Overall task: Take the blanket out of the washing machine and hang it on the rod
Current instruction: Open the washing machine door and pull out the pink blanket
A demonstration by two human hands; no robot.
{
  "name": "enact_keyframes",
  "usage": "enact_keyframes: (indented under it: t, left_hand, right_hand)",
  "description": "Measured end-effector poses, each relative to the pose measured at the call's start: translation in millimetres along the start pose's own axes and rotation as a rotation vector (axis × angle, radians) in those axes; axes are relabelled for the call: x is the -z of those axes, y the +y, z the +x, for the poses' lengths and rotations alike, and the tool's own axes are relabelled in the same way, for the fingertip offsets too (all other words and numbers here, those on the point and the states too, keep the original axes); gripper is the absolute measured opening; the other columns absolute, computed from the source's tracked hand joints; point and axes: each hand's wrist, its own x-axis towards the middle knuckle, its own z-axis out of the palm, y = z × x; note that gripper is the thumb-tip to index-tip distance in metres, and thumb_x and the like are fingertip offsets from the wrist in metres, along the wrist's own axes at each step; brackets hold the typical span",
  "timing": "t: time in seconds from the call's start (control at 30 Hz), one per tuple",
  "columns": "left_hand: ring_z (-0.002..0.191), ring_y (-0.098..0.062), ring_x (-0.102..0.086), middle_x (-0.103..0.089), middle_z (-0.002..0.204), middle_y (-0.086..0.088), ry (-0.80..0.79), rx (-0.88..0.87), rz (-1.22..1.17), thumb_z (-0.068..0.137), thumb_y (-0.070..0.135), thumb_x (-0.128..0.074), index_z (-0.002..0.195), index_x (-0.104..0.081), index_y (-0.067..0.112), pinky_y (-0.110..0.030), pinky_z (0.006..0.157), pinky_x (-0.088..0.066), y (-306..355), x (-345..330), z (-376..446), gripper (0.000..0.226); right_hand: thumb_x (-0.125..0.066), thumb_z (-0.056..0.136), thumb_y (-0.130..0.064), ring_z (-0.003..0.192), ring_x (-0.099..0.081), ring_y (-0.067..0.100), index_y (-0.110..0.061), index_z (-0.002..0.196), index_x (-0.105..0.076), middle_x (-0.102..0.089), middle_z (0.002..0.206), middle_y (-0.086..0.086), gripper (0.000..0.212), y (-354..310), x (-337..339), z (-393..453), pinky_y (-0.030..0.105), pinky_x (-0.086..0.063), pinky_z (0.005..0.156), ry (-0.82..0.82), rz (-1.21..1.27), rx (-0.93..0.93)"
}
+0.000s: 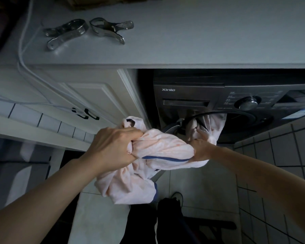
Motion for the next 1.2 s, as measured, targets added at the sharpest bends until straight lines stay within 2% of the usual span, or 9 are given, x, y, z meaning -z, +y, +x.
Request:
enact_keyframes:
  t: [0.23, 0.43, 0.6, 0.77, 0.83, 0.9, 1.0, 1.1, 1.2]
  left_hand:
    - [0.050, -0.030, -0.053, -0.054, 0.062, 0.006, -0.092, 0.060, 0.088, 0.056, 0.030, -0.066, 0.074, -0.047, 0.025, -0.022, 0.046, -0.028, -14.2, -19.9, -1.1, 0.027]
    - [0.054, -0.029, -0.054, -0.053, 0.063, 0.008, -0.106, 0.058, 0.092, 0.057, 0.032, -0.063, 0.070, -0.042, 0.024, -0.023, 0.047, -0.029, -13.3, -29.9, 9.5, 0.025]
    - [0.054, -0.026, -0.050, -0.050, 0.061, 0.007, 0.006, 0.030, 0.111, 0.071, 0.034, -0.052, 0.062, -0.045, 0.021, -0.020, 0.047, -0.025, -9.5, -29.0, 13.6, 0.017]
    - [0.070, -0.021, -0.061, -0.057, 0.120, 0.014, -0.095, -0.036, 0.045, 0.074, 0.043, -0.049, 0.085, -0.061, 0.024, -0.028, 0.047, -0.044, 0.2, -42.8, 20.1, 0.025]
    - [0.069, -0.028, -0.065, -0.060, 0.119, 0.016, -0.136, -0.063, 0.039, 0.072, 0.038, -0.057, 0.093, -0.059, 0.025, -0.031, 0.050, -0.048, 8.3, -46.6, 23.6, 0.024]
    - [0.063, -0.034, -0.061, -0.066, 0.089, 0.005, -0.118, -0.091, 0.045, 0.072, 0.032, -0.062, 0.097, -0.052, 0.024, -0.031, 0.045, -0.042, 22.2, -45.8, 26.6, 0.028]
    - [0.074, -0.035, -0.061, -0.062, 0.093, -0.004, -0.129, -0.041, 0.089, 0.078, 0.044, -0.034, 0.126, -0.033, 0.027, -0.033, 0.052, -0.038, 36.9, -48.6, 31.6, 0.051]
    - [0.086, -0.031, -0.060, -0.063, 0.100, -0.010, -0.144, -0.018, 0.020, 0.080, 0.046, -0.037, 0.146, 0.014, 0.035, -0.032, 0.058, -0.041, 43.6, -59.0, 33.0, 0.084]
    - [0.095, -0.028, -0.055, -0.060, 0.111, -0.010, -0.187, -0.002, -0.061, 0.082, 0.058, -0.055, 0.146, 0.025, 0.035, -0.034, 0.064, -0.045, 55.1, -56.1, 34.0, 0.105]
  right_hand:
    - [-0.058, 0.072, -0.059, 0.110, -0.058, 0.032, -0.021, 0.139, -0.027, -0.063, 0.118, 0.007, 0.083, 35.1, 6.9, -5.5, 0.046, -0.038, 0.099, 0.144, -0.211, -0.116]
    - [-0.062, 0.064, -0.042, 0.102, -0.059, 0.039, -0.018, 0.131, -0.049, -0.062, 0.109, 0.013, 0.072, 48.3, 20.9, -10.2, 0.048, -0.047, 0.085, 0.353, -0.266, -0.153]
    - [-0.045, 0.066, -0.036, 0.102, -0.057, 0.041, -0.020, 0.127, -0.040, -0.061, 0.104, 0.016, 0.063, 33.5, 41.3, -36.1, 0.051, -0.048, 0.085, 0.500, -0.330, -0.134]
    - [-0.069, 0.062, -0.018, 0.100, -0.056, 0.042, -0.018, 0.139, -0.046, -0.067, 0.093, 0.017, 0.081, 6.7, 55.3, -62.0, 0.052, -0.045, 0.085, 0.417, -0.486, -0.119]
    - [-0.067, 0.061, -0.010, 0.094, -0.058, 0.041, -0.017, 0.139, -0.048, -0.067, 0.086, 0.016, 0.080, -7.7, 60.1, -68.6, 0.053, -0.046, 0.084, 0.489, -0.485, -0.078]
    - [-0.047, 0.068, -0.010, 0.086, -0.061, 0.040, -0.010, 0.135, -0.047, -0.066, 0.081, 0.015, 0.067, -25.9, 67.2, -74.0, 0.051, -0.047, 0.079, 0.596, -0.466, -0.036]
    - [-0.027, 0.078, -0.018, 0.088, -0.060, 0.037, -0.007, 0.129, -0.034, -0.067, 0.081, 0.010, 0.053, -50.4, 76.0, -77.8, 0.046, -0.044, 0.078, 0.654, -0.445, -0.002]
    - [-0.045, 0.085, -0.018, 0.085, -0.060, 0.033, -0.006, 0.126, -0.032, -0.065, 0.084, 0.007, 0.045, -66.6, 78.6, -80.8, 0.042, -0.042, 0.076, 0.706, -0.392, 0.020]
    - [-0.060, 0.083, -0.009, 0.064, -0.059, 0.029, -0.009, 0.118, -0.027, -0.061, 0.069, 0.006, 0.048, -82.8, 81.6, -84.6, 0.034, -0.046, 0.064, 0.811, -0.143, 0.036]
